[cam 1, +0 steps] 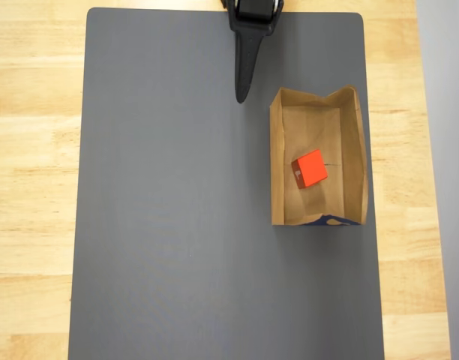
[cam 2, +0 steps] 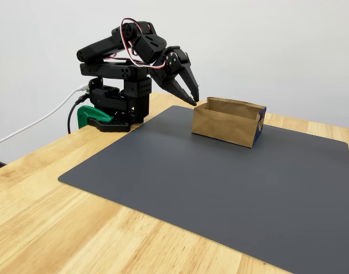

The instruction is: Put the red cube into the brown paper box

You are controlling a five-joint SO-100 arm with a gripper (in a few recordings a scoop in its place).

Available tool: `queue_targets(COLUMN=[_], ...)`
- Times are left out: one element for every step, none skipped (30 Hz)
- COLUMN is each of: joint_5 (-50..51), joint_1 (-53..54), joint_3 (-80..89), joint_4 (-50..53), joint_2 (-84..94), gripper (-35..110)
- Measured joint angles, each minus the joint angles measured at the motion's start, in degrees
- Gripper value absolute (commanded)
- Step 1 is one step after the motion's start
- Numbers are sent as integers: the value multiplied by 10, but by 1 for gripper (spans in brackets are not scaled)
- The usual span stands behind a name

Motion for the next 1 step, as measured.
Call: queue_targets(joint_5=[0], joint_1=[0], joint_3=[0], joint_4=[0], joint_2=[0], gripper=[0])
